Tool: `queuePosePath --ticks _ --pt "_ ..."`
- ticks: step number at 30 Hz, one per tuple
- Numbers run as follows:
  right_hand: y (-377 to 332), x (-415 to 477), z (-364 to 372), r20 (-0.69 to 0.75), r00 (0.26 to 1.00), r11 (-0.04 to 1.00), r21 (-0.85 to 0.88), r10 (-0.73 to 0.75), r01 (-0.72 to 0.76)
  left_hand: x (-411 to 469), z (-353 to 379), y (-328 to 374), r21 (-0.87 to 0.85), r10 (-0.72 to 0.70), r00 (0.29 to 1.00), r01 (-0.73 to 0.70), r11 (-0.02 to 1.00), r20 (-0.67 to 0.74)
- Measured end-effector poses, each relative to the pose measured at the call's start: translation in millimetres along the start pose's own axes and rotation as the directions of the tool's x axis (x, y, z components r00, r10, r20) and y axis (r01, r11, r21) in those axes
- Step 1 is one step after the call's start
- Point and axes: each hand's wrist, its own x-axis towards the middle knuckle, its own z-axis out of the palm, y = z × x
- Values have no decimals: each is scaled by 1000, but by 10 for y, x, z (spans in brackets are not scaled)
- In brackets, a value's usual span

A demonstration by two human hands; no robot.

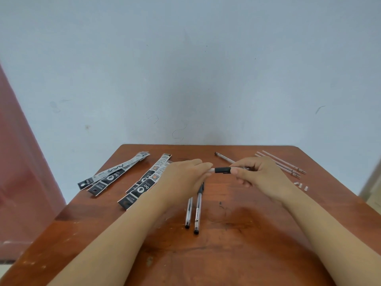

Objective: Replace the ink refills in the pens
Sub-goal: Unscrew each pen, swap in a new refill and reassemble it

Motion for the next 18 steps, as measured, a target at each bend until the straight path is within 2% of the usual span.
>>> queuePosePath --ticks 4,7,12,14,16,18 --pt "-5 4 -38 10 1000 999 -34 -25 25 22 -57 17 -23 9 999 -8 1000 39" --pt "9 16 -106 6 999 998 -50 -32 32 57 -73 24 -56 -45 990 53 997 135" --pt "-2 16 -154 29 999 996 -80 -43 46 91 -81 94 -114 -89 973 115 987 212" --pt "52 14 -377 -133 991 1000 -12 5 -6 52 -154 -36 -115 -204 952 235 965 229" --pt "132 -4 -633 -310 949 996 85 63 -39 -25 -261 -204 -182 -369 919 390 903 139" --pt "197 9 -689 -305 949 997 0 77 -81 -38 -289 -248 -318 -431 902 417 852 29"
